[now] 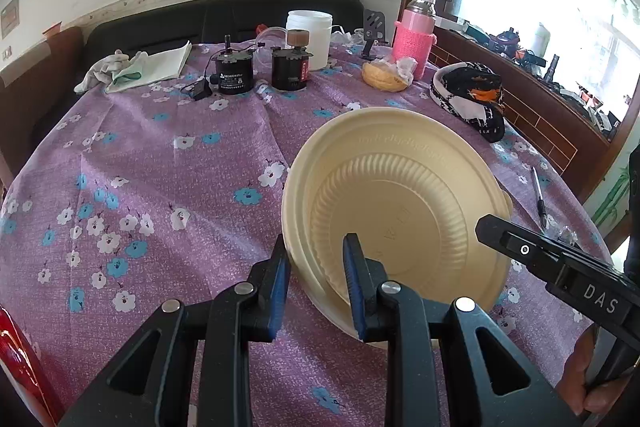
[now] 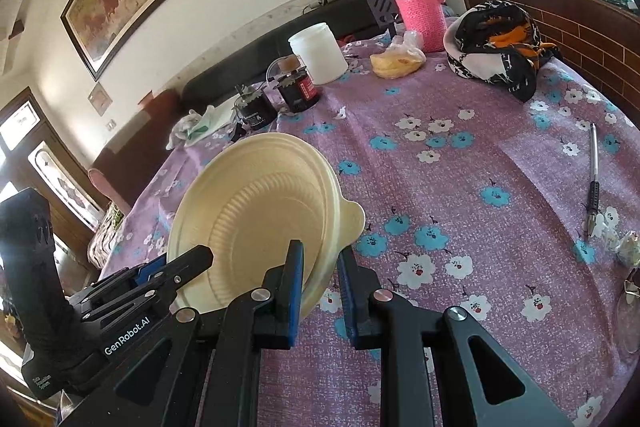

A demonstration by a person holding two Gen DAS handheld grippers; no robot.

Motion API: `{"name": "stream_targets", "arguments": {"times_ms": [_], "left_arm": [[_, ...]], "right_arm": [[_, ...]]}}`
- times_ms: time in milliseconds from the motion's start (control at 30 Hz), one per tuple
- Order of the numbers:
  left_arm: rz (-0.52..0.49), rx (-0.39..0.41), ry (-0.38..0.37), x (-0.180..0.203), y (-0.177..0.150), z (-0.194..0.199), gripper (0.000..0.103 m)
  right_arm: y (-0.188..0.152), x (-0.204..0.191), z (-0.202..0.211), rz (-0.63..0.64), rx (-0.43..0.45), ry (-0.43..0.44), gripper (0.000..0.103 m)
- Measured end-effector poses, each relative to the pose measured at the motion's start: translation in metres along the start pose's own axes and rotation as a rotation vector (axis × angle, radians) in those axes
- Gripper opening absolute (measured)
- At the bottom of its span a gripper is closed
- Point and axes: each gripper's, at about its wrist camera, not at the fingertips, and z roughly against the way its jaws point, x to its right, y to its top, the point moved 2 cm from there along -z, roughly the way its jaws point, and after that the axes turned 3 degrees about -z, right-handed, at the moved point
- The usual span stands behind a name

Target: Organize plates and bowls

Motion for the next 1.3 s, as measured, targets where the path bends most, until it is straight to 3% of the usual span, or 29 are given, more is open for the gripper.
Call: {"name": "stream_targets", "arguments": {"times_ms": [367,567,733,967,1300], "left_arm": [[-0.004,0.008,0.0,0.001,0.001,0.001,0.024],[-0.028,0.016,0.044,0.008,0.002,0.004,0.024],[-0.056,0.049,0.089,0.015,0.001,0.019,0.03],[-0.067,0.061,0.11,0.018,-0.013,0.043,0.03],[-0.066,0.086,0.133,0.014,-0.042,0.08,0.035]], "right_arm": [[0.001,0.001,0.002,-0.009,0.007,0.012,0.019],[0.002,0.0,0.008,-0.011,0.024,0.032,0.019],[0.002,-0.002,0.012,-0.014,0.025,0.054,0.019],[-0.008,-0.012,0.033,-0.013,0.036,0.08,0.019],[-0.039,-0.033,0.06,0.006,0.015,0.089,0.019]]}}
